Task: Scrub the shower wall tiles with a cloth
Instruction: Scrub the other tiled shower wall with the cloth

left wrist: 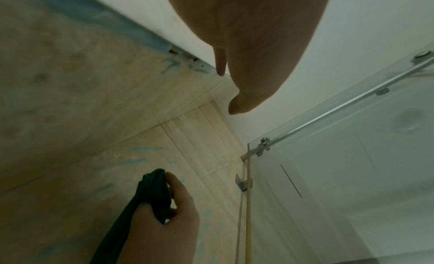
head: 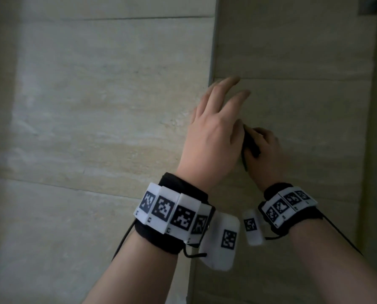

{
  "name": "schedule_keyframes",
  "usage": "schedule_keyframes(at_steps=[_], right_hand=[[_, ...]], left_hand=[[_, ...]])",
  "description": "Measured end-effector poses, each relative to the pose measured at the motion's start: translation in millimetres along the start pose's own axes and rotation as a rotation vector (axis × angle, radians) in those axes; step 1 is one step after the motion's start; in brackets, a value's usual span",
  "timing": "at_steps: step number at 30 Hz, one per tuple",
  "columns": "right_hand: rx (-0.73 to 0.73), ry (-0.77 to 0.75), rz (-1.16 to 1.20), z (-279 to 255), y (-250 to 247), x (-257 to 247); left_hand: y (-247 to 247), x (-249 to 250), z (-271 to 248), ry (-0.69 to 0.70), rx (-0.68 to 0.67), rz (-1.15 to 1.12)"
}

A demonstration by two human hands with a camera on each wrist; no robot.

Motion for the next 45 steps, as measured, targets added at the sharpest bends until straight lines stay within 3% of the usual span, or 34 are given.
schedule_keyframes(at_steps=[6, 10, 19, 24, 29, 45], right_hand=[[-0.02, 0.025, -0.018, 35.6, 3.4, -0.2], [0.045, -0.029, -0.04, 63.6, 4.9, -10.7], [0.063, 0.034, -0.212, 114.7, 1.8, -13.8], [0.085, -0.135, -0.004, 123.8, 7.2, -19.3], [-0.014, -0.262, -0.024, 127.2, 17.3, -17.2], [-0.015, -0.012, -0.115, 102.2, 6.2, -9.5]], left_hand=[[-19.0, -23.5, 25.2, -0.107, 0.037, 0.035], [-17.1, -45.5, 33.5, -0.217, -0.06, 0.106], [-13.6, -57.3, 35.2, -0.153, -0.157, 0.313], [-11.9, -56.8, 34.2, -0.166, -0.168, 0.359], [-11.9, -54.4, 34.7, -0.167, -0.164, 0.4], [-9.9, -54.2, 32.1, -0.147, -0.174, 0.448]])
Point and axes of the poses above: each hand's wrist, its own z-axis towards the middle knuckle, its own y-axis out of the palm, x = y × z, the point moved 4 cm from there along z, towards the middle knuckle, and after that the axes turned 10 degrees about z, right-handed, at the moved point
